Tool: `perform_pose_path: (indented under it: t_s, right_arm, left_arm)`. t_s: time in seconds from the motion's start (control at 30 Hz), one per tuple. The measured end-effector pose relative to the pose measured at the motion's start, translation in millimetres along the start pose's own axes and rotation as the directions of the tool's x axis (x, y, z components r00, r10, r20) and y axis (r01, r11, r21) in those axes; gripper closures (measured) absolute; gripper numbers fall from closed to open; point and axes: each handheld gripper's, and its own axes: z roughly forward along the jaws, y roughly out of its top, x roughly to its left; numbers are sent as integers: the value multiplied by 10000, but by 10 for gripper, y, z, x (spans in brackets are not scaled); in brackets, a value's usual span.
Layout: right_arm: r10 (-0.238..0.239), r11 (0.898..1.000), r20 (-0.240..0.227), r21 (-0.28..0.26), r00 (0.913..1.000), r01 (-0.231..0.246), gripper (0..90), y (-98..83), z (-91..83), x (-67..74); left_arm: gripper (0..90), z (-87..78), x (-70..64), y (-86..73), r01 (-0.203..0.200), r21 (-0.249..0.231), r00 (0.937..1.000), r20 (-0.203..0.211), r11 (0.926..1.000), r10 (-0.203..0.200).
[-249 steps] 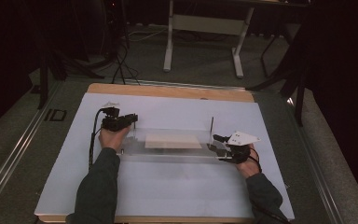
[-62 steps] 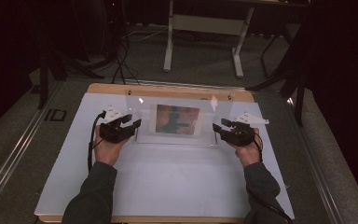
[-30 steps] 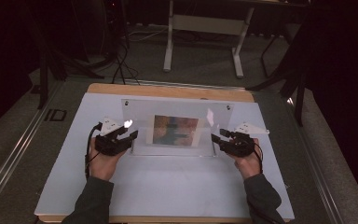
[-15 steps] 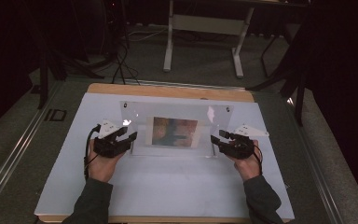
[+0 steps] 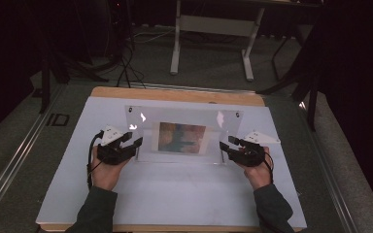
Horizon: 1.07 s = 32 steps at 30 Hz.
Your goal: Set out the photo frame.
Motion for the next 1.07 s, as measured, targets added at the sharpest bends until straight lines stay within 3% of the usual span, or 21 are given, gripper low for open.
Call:
perform_pose_path:
  t_s: [0.4, 0.6, 0.73, 0.9, 1.07]
  right_arm:
    - [46, 9995, 293, -315, 9996, -37, 483, 16, -185, -89]
    - [37, 9991, 454, -412, 9990, -18, 513, 2, -227, -105]
    - [-185, 9986, 339, -481, 9993, 201, 530, 25, -279, -102]
    - [-61, 9975, 353, -698, 9994, 86, 553, 22, -411, -192]
    - [387, 9971, 622, -671, 9973, -345, 539, -6, -527, -361]
  left_arm:
    - [525, -124, 46, -3, 170, -123, 9996, 211, 9998, -168]
    - [566, -255, 152, 7, 338, -356, 9982, 515, 9988, -319]
    - [567, -356, 230, 23, 381, -487, 9988, 335, 9981, -365]
    - [567, -436, 335, 7, 663, -659, 9978, 95, 9956, -658]
    - [550, -442, 432, -44, 795, -369, 9955, -485, 9962, -812]
